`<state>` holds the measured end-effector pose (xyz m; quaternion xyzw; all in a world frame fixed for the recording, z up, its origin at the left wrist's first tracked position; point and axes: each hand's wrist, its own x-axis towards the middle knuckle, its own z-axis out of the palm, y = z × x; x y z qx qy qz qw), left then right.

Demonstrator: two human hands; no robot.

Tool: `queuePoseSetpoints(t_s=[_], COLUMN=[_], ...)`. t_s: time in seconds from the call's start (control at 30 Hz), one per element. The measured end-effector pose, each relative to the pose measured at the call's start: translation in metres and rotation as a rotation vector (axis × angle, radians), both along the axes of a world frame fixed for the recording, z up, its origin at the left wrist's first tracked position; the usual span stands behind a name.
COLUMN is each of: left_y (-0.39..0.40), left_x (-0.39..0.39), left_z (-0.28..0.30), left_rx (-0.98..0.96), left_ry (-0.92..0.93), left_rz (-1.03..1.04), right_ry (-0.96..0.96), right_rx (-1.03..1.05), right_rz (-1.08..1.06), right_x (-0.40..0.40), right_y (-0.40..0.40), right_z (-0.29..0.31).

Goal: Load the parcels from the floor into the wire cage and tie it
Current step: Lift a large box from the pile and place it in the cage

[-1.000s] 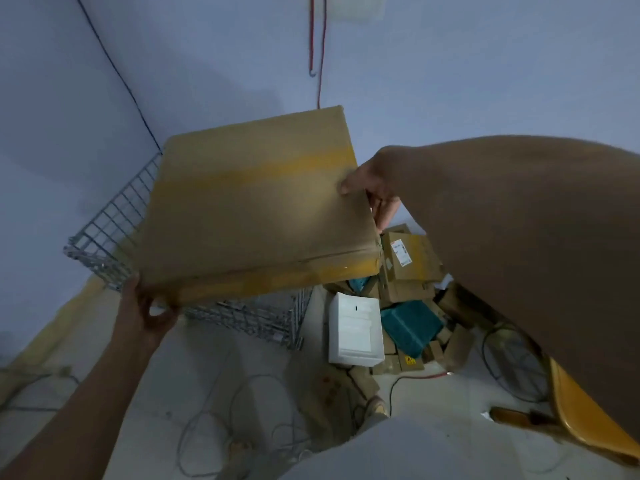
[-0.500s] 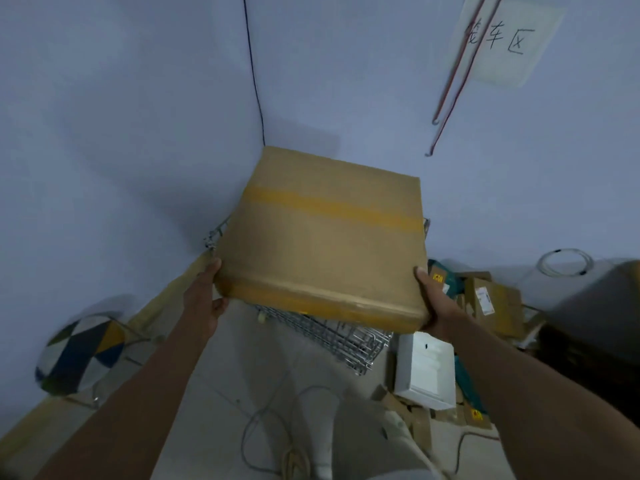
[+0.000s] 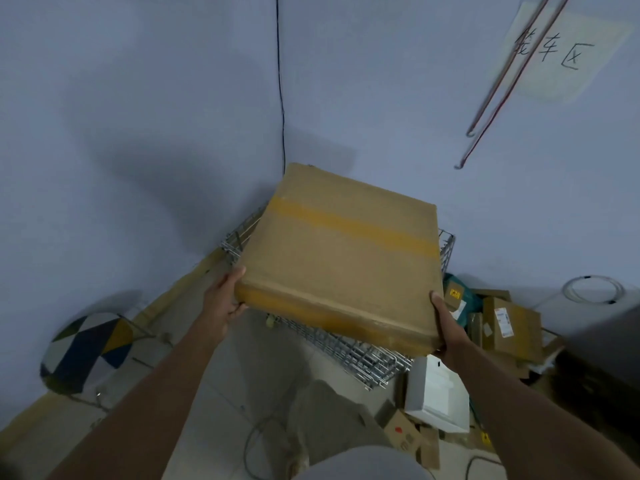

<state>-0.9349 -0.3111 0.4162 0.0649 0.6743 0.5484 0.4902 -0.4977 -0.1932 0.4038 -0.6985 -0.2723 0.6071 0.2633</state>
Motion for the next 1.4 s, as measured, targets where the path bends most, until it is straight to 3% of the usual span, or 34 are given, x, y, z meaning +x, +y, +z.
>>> queuePoseSetpoints(t_s=[0.13,0.27,0.4,0.57,0.87,1.13,1.27,1.4], left_y=[0.036,0.083,0.142,0.216,0.288,0.379,0.436,0.48], left_x=[-0.034,-0.061,-0.077,-0.082,-0.117,-0.156,-0.203,-0.228], left_z=[-0.012,-0.02,-0.028,-0.05,-0.089,-0.089,-0.119,-0.142], left_rx=[-0.022,-0.061,-0.221,-0.313,-0.357,-0.48,-0.5,-0.549], left_ry=[-0.062,-0.082,0.01,0.148,0.204,0.277,0.347,0.324], left_rz=[-0.076,-0.179,-0.331,-0.464,-0.613,-0.677,-0.92,-1.061], right_ry=[0.019,0.112,0.152,0.124,0.14,0.084,0.007,-0.109], right_rx=[-0.016,-0.079,-0.21,-0.273,-0.27,-0.314,-0.373,-0.436], right_rz=[0.024,-0.023,-0.087,-0.181,-0.236,-0.257,-0.286,-0.451], right_x=[-0.026,-0.029,-0.077,-0.079,-0.102,-0.156,-0.184,-0.212], right_y=[0.027,0.069,0.071,0.098,0.157,0.21,0.231,0.231], right_z=[-0.02,-0.086,-0.043,-0.068,-0.076,-0.087,-0.104,-0.144])
